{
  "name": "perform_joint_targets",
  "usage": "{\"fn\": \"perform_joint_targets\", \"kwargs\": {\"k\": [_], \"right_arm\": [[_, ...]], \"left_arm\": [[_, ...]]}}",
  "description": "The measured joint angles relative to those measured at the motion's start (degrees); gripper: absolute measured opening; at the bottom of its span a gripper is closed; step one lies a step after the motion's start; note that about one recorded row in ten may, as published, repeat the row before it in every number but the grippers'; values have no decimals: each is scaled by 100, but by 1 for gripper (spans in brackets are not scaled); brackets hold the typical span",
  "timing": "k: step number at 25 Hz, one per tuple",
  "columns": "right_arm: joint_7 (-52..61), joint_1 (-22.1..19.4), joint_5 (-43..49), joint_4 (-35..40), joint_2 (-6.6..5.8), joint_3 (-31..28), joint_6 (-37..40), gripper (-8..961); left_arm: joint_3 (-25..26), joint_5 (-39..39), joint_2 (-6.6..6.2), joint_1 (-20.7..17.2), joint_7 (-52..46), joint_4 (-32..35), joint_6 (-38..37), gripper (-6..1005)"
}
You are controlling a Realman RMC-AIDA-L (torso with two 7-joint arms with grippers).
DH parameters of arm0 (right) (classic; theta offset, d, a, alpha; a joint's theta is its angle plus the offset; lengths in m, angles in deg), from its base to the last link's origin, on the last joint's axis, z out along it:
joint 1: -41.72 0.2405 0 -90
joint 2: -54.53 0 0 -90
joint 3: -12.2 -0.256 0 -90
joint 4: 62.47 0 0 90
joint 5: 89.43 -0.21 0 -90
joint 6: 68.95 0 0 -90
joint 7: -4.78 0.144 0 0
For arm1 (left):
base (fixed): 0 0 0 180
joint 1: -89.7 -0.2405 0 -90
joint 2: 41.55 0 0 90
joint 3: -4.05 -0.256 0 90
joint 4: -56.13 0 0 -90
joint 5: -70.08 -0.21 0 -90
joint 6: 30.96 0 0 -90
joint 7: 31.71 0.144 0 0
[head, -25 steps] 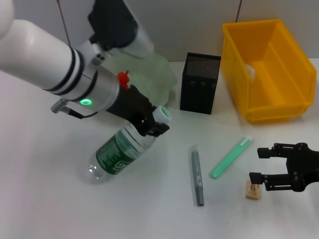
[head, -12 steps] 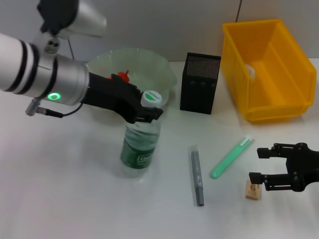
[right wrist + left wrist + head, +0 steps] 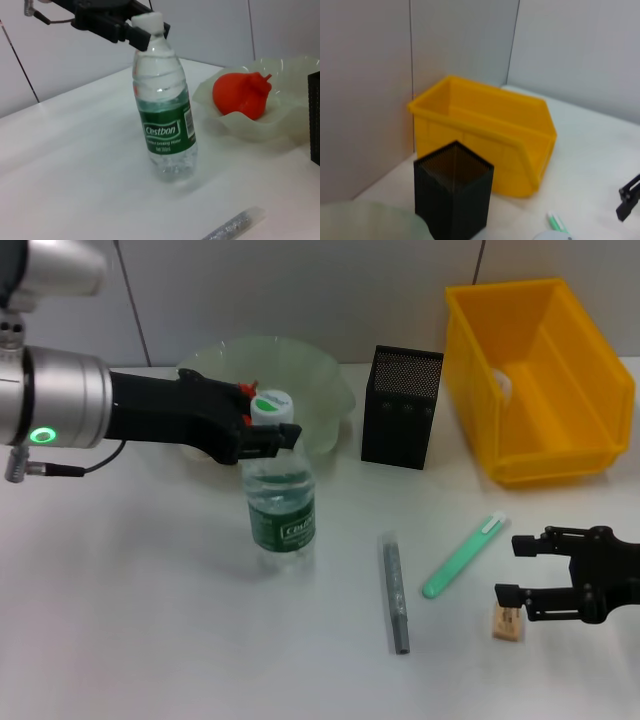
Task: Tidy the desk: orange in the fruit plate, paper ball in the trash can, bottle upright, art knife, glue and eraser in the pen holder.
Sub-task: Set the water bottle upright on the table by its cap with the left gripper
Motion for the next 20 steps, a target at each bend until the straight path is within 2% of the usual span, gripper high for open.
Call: {"fn": "perform_joint_targets", "kwargs": {"k": [10, 20], "right_arm": [[0, 51, 0, 2, 51, -145, -39, 793], [0, 65, -12, 2, 91, -153, -63, 793]], "left_arm": [[301, 217, 1, -171, 344, -49, 8, 441], [387, 208, -6, -190, 419, -57, 38, 441]]}}
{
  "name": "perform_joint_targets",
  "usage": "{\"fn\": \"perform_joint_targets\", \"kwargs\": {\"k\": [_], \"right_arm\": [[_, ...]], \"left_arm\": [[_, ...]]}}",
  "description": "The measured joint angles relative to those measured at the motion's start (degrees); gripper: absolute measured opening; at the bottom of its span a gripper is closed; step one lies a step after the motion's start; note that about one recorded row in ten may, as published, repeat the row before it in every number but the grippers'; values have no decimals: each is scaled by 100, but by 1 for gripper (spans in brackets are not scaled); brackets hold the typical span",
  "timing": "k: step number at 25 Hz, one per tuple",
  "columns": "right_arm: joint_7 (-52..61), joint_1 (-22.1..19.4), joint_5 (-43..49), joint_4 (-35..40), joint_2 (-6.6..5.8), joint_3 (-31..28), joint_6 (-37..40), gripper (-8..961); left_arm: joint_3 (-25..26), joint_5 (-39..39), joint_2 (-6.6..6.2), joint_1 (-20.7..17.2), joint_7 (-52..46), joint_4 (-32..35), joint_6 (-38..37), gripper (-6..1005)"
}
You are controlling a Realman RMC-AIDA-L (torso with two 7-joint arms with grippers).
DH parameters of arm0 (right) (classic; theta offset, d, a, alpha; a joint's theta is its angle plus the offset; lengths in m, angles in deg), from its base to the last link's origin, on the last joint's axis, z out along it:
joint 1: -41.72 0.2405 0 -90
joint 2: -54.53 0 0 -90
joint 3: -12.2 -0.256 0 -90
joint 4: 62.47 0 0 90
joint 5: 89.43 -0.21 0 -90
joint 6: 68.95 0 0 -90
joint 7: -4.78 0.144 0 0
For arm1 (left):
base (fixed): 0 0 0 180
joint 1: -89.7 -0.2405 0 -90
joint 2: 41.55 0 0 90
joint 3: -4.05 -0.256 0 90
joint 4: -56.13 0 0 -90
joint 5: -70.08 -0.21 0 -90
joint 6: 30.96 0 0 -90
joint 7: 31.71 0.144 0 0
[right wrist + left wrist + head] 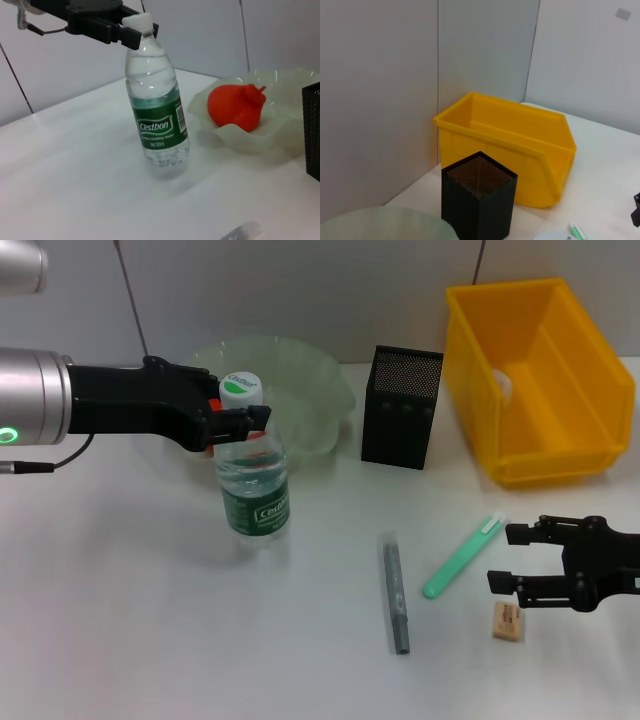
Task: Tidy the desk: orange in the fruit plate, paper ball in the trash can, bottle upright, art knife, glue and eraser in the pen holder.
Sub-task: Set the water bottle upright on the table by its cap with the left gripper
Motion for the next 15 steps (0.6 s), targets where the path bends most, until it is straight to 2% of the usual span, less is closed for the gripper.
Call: {"fn": "perform_joint_targets", "kwargs": {"k": [15], "right_arm": [[-2, 44, -5, 0, 12, -62, -9, 793]], "left_arm": [[151, -27, -12, -34, 54, -2, 4, 441]]}}
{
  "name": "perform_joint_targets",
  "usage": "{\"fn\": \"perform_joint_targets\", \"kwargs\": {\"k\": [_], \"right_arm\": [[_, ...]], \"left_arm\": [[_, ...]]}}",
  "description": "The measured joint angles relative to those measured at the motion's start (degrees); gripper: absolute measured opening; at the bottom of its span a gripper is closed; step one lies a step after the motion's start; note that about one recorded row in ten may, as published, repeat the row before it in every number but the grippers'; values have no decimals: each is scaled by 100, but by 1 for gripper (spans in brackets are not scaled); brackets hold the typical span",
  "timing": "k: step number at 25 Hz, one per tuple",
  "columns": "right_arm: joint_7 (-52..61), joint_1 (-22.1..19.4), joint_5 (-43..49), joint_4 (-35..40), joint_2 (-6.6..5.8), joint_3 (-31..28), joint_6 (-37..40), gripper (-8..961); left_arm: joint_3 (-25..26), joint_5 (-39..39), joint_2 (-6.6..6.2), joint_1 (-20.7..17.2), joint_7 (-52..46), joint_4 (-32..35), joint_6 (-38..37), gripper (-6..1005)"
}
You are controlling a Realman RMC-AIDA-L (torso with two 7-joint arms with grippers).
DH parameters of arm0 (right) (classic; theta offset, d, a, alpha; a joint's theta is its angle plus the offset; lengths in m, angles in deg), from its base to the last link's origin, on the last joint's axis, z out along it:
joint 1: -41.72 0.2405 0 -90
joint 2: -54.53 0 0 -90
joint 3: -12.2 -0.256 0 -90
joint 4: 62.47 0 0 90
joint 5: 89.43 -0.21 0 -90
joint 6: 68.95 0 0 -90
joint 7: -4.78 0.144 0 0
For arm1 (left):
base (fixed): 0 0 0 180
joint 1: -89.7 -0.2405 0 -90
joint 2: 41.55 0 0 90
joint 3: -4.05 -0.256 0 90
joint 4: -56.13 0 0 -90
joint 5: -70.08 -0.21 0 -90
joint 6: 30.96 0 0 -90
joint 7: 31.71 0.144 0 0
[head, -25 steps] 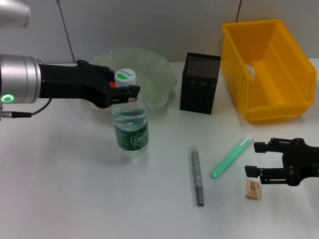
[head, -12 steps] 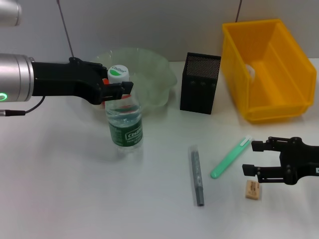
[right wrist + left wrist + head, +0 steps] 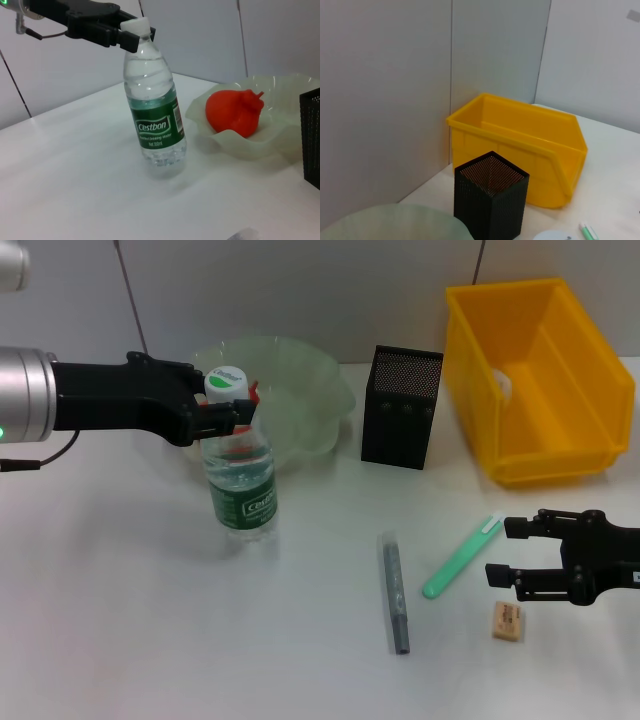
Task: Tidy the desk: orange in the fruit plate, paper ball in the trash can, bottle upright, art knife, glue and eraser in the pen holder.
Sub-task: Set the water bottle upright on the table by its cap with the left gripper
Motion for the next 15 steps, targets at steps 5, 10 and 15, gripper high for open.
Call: {"fn": "perform_joint_targets", "kwargs": {"k": [5, 10, 15], "right_arm": [[0, 4, 0, 0, 4, -8, 1, 792], [0, 9, 0, 0, 6, -9, 0, 792], [0, 10, 0, 0, 6, -9, 1, 792]], "left_arm": [[53, 0, 1, 0, 14, -11, -12, 441], [54, -8, 1, 2, 16, -51, -1, 440], [68, -8, 1, 3, 17, -57, 5, 440]]}}
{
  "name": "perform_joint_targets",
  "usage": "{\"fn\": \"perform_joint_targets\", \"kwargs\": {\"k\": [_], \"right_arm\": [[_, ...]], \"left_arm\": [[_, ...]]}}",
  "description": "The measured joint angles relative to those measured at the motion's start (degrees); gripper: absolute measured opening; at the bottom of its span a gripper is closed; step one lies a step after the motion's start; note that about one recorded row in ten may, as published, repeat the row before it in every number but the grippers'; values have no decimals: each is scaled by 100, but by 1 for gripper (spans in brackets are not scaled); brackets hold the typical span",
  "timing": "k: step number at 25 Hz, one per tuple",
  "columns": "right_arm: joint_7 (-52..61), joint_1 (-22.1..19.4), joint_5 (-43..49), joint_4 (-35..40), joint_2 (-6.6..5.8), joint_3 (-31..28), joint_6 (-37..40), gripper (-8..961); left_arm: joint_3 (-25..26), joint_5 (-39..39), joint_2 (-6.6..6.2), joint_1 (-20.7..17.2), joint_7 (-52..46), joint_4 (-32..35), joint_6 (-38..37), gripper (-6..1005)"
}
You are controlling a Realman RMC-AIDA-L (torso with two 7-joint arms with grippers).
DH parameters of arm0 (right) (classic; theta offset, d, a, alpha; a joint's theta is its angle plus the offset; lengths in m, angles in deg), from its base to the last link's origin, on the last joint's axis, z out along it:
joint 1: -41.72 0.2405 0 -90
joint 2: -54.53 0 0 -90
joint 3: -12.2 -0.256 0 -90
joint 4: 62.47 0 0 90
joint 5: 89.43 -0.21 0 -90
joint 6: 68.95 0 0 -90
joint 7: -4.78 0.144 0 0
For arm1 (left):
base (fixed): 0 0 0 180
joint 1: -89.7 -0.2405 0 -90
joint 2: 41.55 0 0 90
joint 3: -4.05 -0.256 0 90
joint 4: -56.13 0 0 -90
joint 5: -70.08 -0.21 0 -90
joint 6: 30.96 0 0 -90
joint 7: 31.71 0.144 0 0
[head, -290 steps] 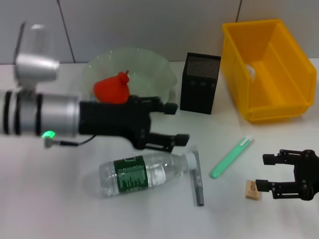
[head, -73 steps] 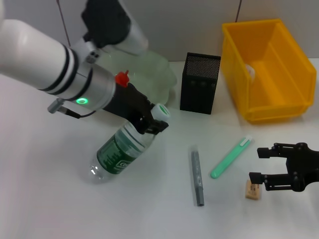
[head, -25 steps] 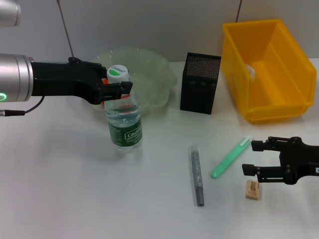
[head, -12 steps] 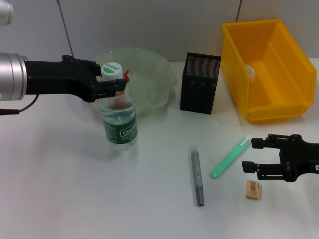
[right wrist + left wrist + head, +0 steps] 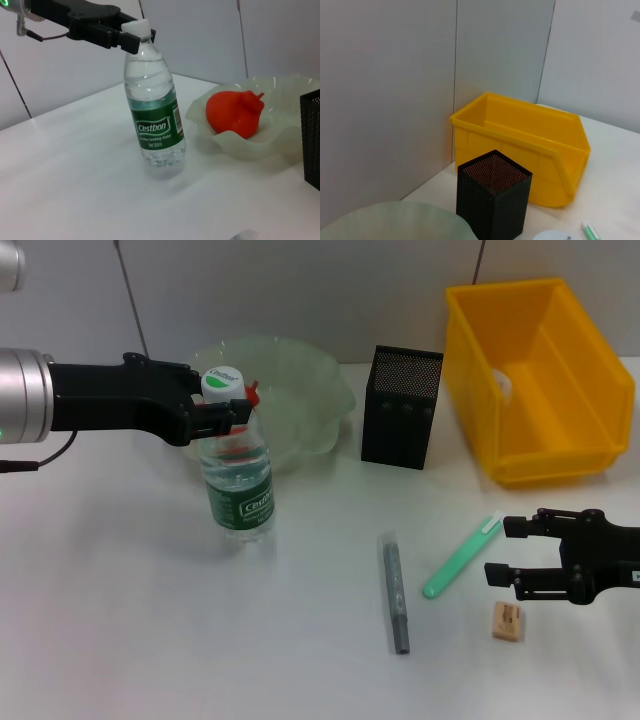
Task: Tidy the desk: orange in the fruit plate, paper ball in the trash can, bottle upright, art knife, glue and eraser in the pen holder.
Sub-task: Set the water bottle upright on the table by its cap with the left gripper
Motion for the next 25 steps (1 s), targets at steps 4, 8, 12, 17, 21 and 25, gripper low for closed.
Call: {"fn": "perform_joint_targets", "kwargs": {"k": [4, 8, 12, 17, 21, 25], "right_arm": [[0, 0, 0, 0, 0, 0, 0, 792], [0, 2, 1, 0, 0, -4, 2, 792], [-7, 6, -20, 2, 0, -9, 7, 792], [-31, 8, -57, -2, 0, -9, 3, 792], [-39, 17, -61, -2, 0, -9, 1, 792], [-46, 30, -69, -1, 0, -9, -1, 792]], "left_arm": [[46, 0, 0, 0, 10, -7, 0, 440], [132, 0, 0, -21, 51, -15, 0, 441], [246, -10, -11, -32, 83, -24, 14, 441], [279, -12, -52, -53, 87, -32, 17, 441], [345, -15, -83, -66, 105, -108, 53, 440], [593, -17, -80, -69, 218, -242, 95, 440]]}}
